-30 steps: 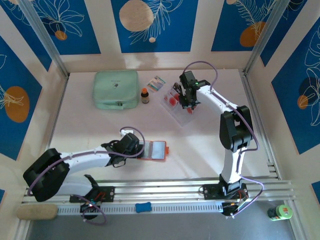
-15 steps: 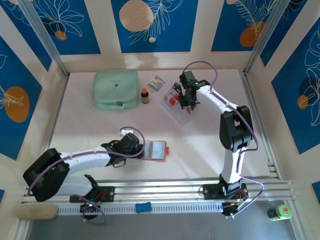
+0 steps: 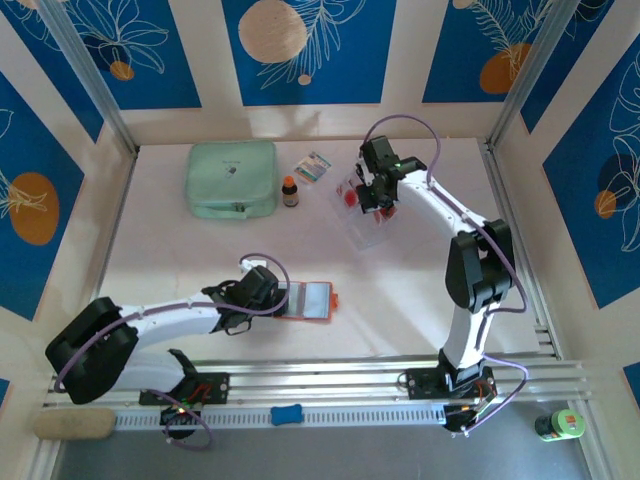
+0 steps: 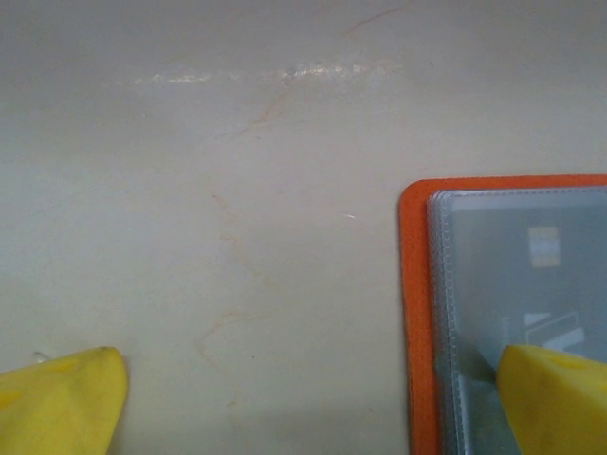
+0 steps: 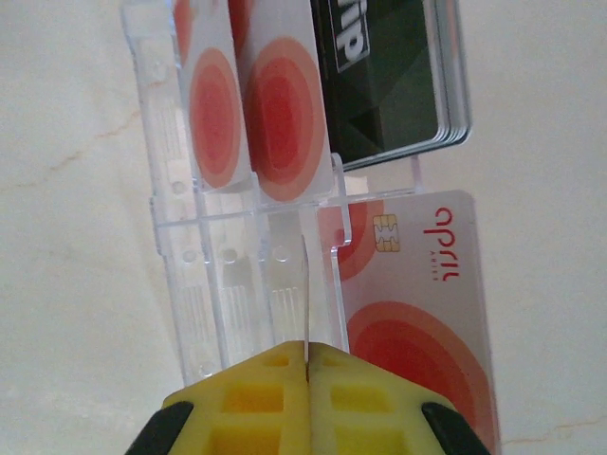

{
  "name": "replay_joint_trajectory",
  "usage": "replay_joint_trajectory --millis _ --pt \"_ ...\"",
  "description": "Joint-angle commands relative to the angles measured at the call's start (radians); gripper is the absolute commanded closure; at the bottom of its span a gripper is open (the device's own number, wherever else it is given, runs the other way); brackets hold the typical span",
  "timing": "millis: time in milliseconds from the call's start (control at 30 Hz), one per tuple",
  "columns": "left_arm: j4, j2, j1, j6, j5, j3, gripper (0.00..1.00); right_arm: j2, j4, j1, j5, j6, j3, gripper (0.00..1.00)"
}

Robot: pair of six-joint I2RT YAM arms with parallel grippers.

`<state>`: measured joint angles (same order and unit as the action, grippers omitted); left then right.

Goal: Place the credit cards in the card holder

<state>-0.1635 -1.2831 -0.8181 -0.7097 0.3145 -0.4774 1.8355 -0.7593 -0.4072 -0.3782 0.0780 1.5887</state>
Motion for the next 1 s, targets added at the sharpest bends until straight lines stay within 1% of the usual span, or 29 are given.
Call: replay_joint_trajectory --millis 0,100,233,400,467,500,633,733,833,967 --pt "-0.036 0.022 0.005 -0.012 -0.005 -0.002 0.0 -0.087 -0.029 -0.027 0.019 0.011 0.032 1.0" --pt "-0.047 0.031 0.006 -0.008 -0.004 -0.008 0.0 -0.143 -0.016 -0.05 0.072 0.057 -0.006 1.0" --pt "-0.062 0.038 0.005 0.0 0.0 -0.022 0.0 -0.232 0.063 -0.074 0.238 0.175 -0.124 1.0" --pt "-0.076 0.042 0.006 0.01 0.002 -0.041 0.0 -0.359 0.293 -0.105 0.46 0.4 -0.379 1.0" --pt "-0.078 0.043 0.006 0.012 0.002 -0.044 0.0 -0.403 0.433 -0.124 0.544 0.509 -0.505 1.0" --pt "-0.078 0.041 0.006 0.012 0.003 -0.046 0.0 -0.417 0.488 -0.133 0.564 0.556 -0.557 1.0" --pt "-0.078 0.038 0.006 0.012 0.0 -0.049 0.0 -0.449 0.673 -0.195 0.589 0.72 -0.735 1.0" --pt "-0.078 0.036 0.006 0.013 -0.001 -0.049 0.0 -0.451 0.772 -0.241 0.582 0.801 -0.83 1.0" --pt "-0.077 0.037 0.006 0.012 0.0 -0.047 0.0 -0.436 0.813 -0.271 0.568 0.836 -0.875 1.0" --pt "-0.079 0.033 0.005 0.012 0.001 -0.044 0.0 -0.409 0.857 -0.287 0.579 0.865 -0.911 1.0"
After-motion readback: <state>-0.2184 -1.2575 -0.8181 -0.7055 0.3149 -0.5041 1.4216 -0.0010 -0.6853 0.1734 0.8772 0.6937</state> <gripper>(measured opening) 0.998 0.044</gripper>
